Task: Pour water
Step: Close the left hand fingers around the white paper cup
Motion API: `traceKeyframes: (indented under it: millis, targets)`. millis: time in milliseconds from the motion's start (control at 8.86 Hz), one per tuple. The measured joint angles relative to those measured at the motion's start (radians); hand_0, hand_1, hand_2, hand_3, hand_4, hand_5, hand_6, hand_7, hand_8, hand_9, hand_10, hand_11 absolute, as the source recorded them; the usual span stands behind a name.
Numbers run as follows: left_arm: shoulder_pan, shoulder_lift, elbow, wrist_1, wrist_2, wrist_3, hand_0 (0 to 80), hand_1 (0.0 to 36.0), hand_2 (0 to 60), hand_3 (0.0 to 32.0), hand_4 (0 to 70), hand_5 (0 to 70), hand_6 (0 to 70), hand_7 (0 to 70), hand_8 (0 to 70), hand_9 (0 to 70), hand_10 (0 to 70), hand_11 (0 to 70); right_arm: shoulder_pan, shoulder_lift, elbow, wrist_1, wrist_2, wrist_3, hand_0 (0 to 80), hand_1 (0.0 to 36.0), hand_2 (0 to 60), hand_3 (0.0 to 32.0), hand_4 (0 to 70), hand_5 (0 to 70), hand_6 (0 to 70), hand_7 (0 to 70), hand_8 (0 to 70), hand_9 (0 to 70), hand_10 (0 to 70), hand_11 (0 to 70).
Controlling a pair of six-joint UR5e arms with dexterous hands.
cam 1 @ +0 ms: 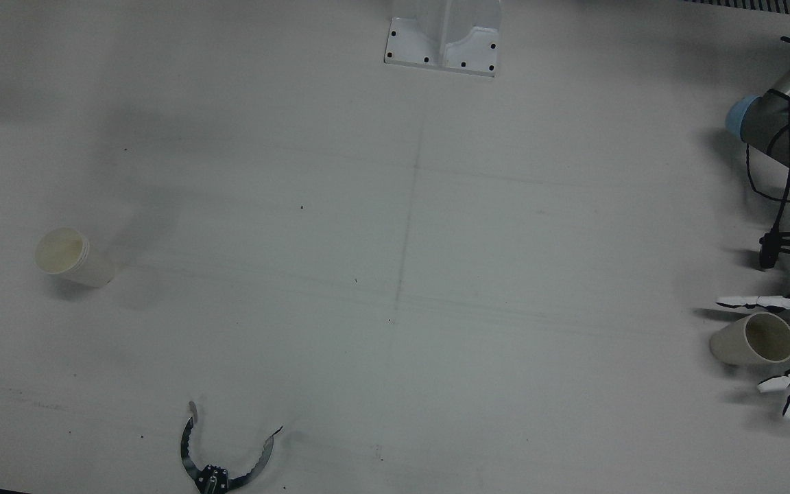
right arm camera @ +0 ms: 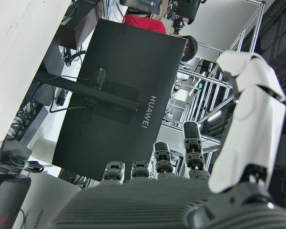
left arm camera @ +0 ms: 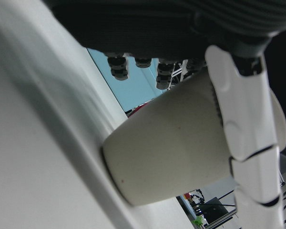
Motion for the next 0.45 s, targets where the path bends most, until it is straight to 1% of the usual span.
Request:
traceKeyframes:
  millis: [113, 226, 339, 452]
  targets:
    - [0.0, -0.006, -0.002, 0.014, -0.005, -0.001, 54.2, 16.8, 7.8, 0.0, 35.8, 66.1, 6.7, 11.9, 0.3, 2.8, 5.7, 9.8, 0.0, 0.0, -0.001, 0.0, 0.0, 0.0, 50.4, 20.6, 29.3, 2.0, 17.0, 25.3, 7.0, 17.0, 2.7, 6.3, 3.7, 7.1]
    - [-0.001, -0.01, -0.003, 0.024, -0.016, -0.001, 57.5, 19.2, 10.0, 0.0, 41.7, 70.0, 8.0, 11.2, 1.0, 3.3, 6.7, 11.2, 0.0, -0.001, -0.001, 0.0, 0.0, 0.001, 50.4, 20.6, 29.3, 1.6, 17.1, 25.2, 7.0, 16.9, 2.7, 6.2, 3.7, 7.2]
    - [-0.001, -0.012, -0.004, 0.031, -0.025, -0.002, 78.6, 28.3, 14.6, 0.0, 56.2, 70.0, 12.5, 13.8, 4.1, 6.5, 9.0, 15.1, 0.0, -0.001, -0.001, 0.0, 0.0, 0.001, 50.6, 20.8, 29.2, 1.0, 16.9, 25.2, 6.9, 16.7, 2.6, 6.2, 3.8, 7.3]
    - [-0.002, -0.012, -0.005, 0.036, -0.04, -0.003, 80.0, 36.0, 60.0, 0.0, 65.6, 70.0, 16.1, 16.3, 6.9, 9.0, 11.4, 20.1, 0.0, -0.001, -0.002, 0.0, 0.0, 0.001, 50.8, 21.0, 29.0, 1.0, 16.9, 25.2, 6.7, 16.4, 2.6, 6.1, 3.9, 7.5]
